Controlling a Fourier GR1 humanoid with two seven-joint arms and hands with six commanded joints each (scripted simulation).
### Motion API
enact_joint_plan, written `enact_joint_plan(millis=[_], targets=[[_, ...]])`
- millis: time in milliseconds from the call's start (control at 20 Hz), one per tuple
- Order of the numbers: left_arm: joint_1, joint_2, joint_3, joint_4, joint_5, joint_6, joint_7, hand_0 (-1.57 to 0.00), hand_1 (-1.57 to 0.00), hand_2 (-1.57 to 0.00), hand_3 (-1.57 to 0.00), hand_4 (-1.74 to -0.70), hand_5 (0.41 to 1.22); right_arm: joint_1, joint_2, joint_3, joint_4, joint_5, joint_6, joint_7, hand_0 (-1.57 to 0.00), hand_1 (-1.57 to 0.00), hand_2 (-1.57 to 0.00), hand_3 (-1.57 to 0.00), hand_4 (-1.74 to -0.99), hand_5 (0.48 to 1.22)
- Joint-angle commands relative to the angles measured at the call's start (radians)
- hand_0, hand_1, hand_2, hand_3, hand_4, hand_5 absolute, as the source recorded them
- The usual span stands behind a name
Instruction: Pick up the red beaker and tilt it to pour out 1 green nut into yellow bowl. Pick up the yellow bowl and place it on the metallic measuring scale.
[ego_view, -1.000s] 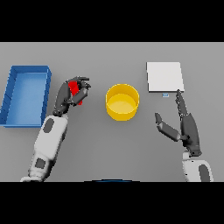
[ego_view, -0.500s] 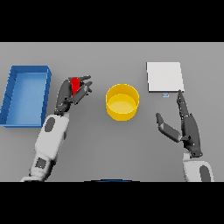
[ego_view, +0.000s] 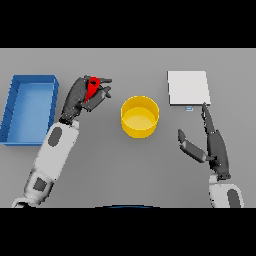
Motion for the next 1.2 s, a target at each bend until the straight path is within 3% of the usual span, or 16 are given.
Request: enact_joint_plan(millis=[0, 300, 550, 850, 950, 1000, 1150], targets=[[-0.01, 0.015, -0.023, -0.004, -0.024, -0.01, 0.029, -1.56, -1.56, -1.56, -1.56, -1.73, 1.125, 0.0, -0.006, -0.006, -0.005, -0.006, 0.003, 0.007, 0.0, 0.0, 0.0, 0.0, -1.256, 0.671], [-0.087, 0.057, -0.098, 0.046, -0.098, -0.029, 0.111, -1.57, -1.57, -1.57, -1.56, -1.73, 1.114, 0.013, -0.003, 0.001, -0.006, -0.001, 0.007, 0.013, 0.0, 0.0, 0.0, 0.0, -1.254, 0.68], [-0.193, 0.125, -0.265, 0.091, -0.303, -0.06, 0.228, -1.57, -1.57, -1.57, -1.57, -1.74, 1.132, 0.012, 0.002, 0.006, -0.014, -0.012, 0.018, 0.036, 0.0, 0.0, 0.0, 0.0, -1.255, 0.689], [-0.298, 0.173, -0.434, 0.135, -0.47, -0.132, 0.235, -1.57, -1.57, -1.57, -1.57, -1.74, 1.19, 0.012, 0.008, 0.01, -0.025, -0.005, 0.012, 0.045, 0.0, 0.0, 0.0, 0.0, -1.274, 0.704], [-0.334, 0.189, -0.481, 0.146, -0.511, -0.164, 0.22, -1.57, -1.57, -1.57, -1.57, -1.65, 1.201, 0.006, 0.018, 0.015, -0.017, -0.003, 0.01, 0.04, 0.0, 0.0, 0.0, 0.0, -1.284, 0.705], [-0.353, 0.198, -0.504, 0.149, -0.527, -0.189, 0.214, -1.57, -1.57, -1.57, -1.57, -1.67, 1.205, 0.008, 0.017, 0.011, -0.014, -0.011, 0.012, 0.031, 0.0, 0.0, 0.0, 0.0, -1.283, 0.702], [-0.421, 0.204, -0.58, 0.187, -0.57, -0.275, 0.186, -1.57, -1.57, -1.57, -1.33, -1.69, 1.213, 0.012, 0.031, 0.001, -0.009, -0.027, 0.004, 0.022, 0.0, 0.0, 0.0, 0.0, -1.288, 0.685]])
